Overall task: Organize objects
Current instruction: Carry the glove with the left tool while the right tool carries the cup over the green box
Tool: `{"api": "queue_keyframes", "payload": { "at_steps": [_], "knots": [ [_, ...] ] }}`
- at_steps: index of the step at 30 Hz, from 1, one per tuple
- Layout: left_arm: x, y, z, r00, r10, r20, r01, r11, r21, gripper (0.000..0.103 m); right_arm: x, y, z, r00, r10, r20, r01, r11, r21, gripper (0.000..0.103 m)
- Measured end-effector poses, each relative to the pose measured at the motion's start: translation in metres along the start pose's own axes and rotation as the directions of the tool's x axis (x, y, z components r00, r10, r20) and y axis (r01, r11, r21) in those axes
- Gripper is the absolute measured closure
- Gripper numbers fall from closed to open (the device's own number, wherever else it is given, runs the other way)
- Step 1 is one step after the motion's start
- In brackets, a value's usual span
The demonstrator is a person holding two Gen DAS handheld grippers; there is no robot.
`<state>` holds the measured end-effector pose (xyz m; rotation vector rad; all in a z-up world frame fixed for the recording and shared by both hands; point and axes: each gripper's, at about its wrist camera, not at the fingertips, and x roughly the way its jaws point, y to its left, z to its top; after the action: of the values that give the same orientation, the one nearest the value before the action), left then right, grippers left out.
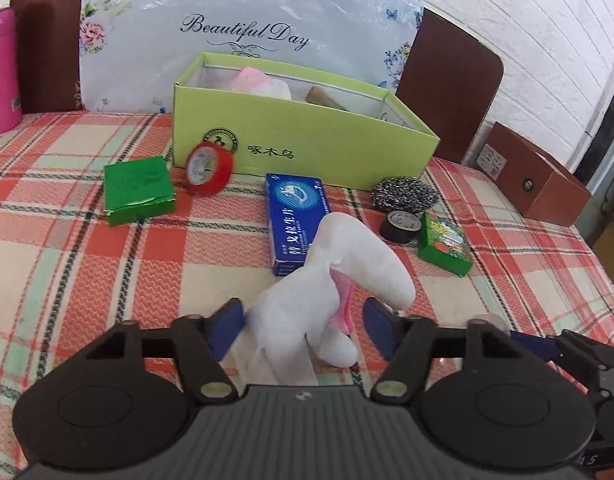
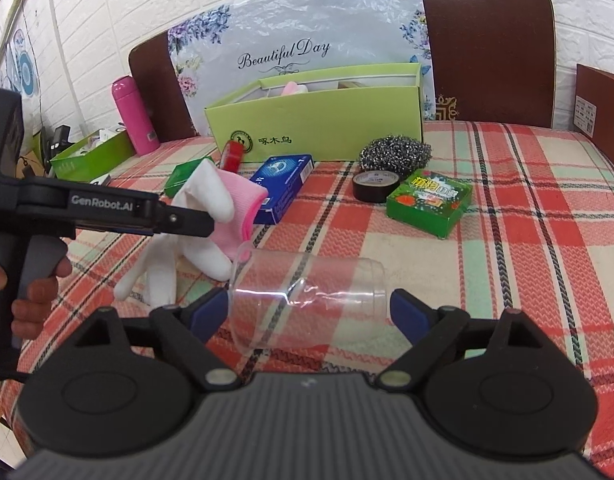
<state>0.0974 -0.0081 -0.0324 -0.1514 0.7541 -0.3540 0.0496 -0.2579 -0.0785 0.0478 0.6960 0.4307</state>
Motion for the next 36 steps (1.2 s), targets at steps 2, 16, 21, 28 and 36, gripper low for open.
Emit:
{"api": "queue_keyframes", "payload": {
  "at_steps": [2, 16, 21, 28, 36],
  "knots": [
    [0.001, 0.000, 0.000, 1.000, 0.011, -0.003, -0.011, 1.000, 0.006, 0.047, 0.002, 0.001, 0.000, 1.000, 0.002, -0.006, -0.002, 1.000, -0.003, 0.014],
    [0.004, -0.001, 0.004, 0.999, -0.031, -0.042, 0.031, 0.999, 0.011, 0.096, 0.005, 0.003, 0.006, 1.000, 0.009, -0.015, -0.009, 1.000, -0.012, 0.025],
    [-0.013, -0.007, 0.029, 0.998, -0.062, 0.022, 0.061, 0.998, 0.029, 0.096, -0.004, 0.001, 0.032, 0.998, 0.005, 0.059, -0.003, 0.999, -0.035, 0.025],
    [-0.034, -0.013, 0.084, 0.984, -0.068, 0.166, 0.062, 0.997, 0.046, 0.096, -0.009, -0.002, 0.086, 0.979, -0.027, 0.201, 0.046, 0.995, -0.090, 0.025],
    [-0.024, -0.011, 0.155, 0.962, -0.044, 0.268, 0.039, 0.999, 0.024, 0.096, 0.022, -0.006, 0.149, 0.943, -0.078, 0.323, 0.121, 0.986, -0.115, 0.025]
  ]
}}
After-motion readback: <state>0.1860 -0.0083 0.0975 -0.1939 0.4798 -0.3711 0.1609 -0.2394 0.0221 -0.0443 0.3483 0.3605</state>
